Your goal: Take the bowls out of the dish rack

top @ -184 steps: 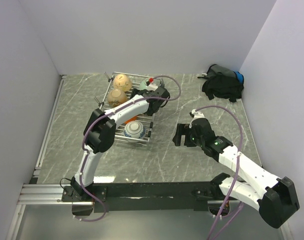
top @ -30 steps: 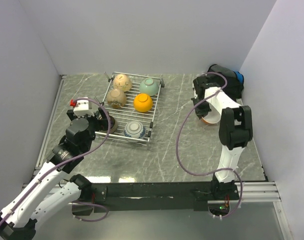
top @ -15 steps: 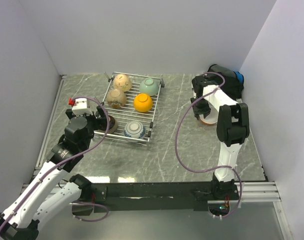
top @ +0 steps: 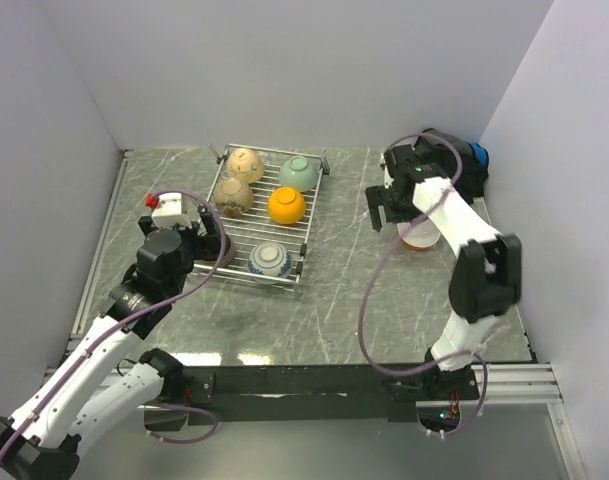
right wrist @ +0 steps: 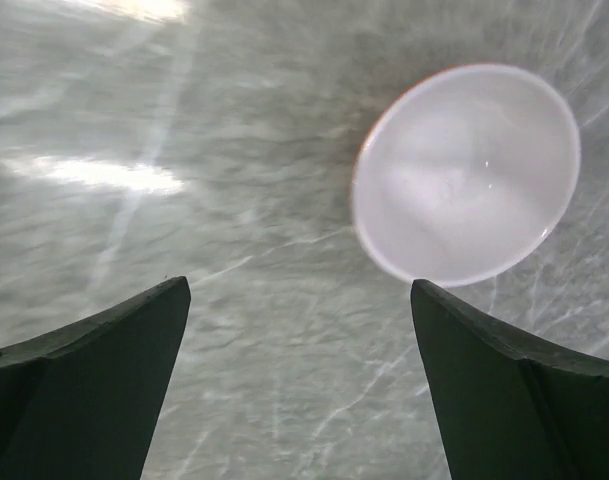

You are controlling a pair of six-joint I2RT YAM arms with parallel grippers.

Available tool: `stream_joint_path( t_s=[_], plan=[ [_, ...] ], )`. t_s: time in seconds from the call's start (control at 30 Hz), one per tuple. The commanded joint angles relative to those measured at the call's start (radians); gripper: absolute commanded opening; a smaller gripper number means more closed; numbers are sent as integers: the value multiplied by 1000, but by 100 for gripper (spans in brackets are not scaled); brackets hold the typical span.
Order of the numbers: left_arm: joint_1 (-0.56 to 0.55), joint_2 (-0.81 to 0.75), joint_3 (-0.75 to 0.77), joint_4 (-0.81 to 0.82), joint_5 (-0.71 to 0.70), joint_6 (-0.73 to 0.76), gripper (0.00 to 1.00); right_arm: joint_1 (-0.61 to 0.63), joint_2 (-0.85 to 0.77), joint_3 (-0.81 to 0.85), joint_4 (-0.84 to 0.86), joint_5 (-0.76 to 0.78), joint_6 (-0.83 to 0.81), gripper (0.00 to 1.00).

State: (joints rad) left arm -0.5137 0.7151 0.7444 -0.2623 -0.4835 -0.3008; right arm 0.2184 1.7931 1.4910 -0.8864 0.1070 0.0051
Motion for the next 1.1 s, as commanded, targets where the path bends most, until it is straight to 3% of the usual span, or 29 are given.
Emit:
stream_joint_path(
  t_s=[0.0, 0.3, 0.53, 0.77, 1.07],
  plan=[
    [4, 30, 6, 37, 31, 12, 99, 30, -262, -87, 146, -53, 47, 100],
    [4, 148, 114, 17, 132, 74, 99, 29, -734, -440, 547, -78, 136, 100],
    [-3, 399, 308, -8, 244, 54, 99, 27, -980, -685, 786, -69, 315, 100],
    [-104, 733, 604, -74, 100, 54, 99, 29, -1084, -902, 912, -150, 391, 100],
    [-154, 1167, 983, -183, -104, 78, 99, 29, -1106, -983, 931, -237, 372, 100]
  ],
)
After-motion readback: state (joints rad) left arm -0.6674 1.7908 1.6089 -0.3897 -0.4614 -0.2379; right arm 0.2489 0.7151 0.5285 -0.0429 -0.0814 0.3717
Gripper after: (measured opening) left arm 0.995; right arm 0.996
